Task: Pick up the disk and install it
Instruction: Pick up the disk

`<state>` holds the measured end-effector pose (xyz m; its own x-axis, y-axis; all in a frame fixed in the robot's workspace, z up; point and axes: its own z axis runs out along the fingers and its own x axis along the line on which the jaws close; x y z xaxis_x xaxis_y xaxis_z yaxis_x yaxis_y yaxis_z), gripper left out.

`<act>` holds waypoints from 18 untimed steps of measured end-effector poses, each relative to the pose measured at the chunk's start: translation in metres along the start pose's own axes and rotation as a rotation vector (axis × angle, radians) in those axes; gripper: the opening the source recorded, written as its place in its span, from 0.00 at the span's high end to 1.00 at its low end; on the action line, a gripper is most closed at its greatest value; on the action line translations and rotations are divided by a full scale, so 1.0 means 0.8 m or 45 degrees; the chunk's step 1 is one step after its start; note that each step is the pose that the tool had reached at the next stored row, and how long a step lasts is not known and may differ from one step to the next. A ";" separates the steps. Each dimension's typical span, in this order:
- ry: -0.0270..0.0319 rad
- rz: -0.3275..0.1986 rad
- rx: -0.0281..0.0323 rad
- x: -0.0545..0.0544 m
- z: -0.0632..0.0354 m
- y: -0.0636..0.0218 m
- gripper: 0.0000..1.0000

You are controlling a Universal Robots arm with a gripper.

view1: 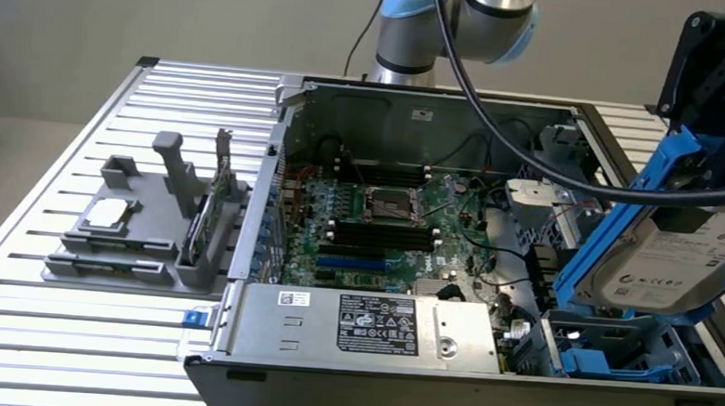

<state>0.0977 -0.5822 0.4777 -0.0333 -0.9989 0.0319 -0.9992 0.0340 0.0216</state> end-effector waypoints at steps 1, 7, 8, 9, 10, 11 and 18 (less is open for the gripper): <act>0.0002 0.000 0.0000 0.000 0.002 -0.002 0.68; 0.0001 0.000 -0.0007 0.001 0.005 -0.003 0.68; 0.0000 0.000 -0.0008 0.001 0.007 -0.004 0.68; 0.0002 0.000 -0.0007 0.001 0.009 -0.004 0.68; 0.0002 0.000 -0.0008 0.001 0.011 -0.004 0.68; 0.0000 0.000 -0.0007 0.001 0.013 -0.005 0.68; 0.0001 -0.001 0.0014 0.001 0.029 -0.011 0.68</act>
<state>0.1057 -0.5836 0.4547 -0.0326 -0.9990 0.0319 -0.9992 0.0332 0.0205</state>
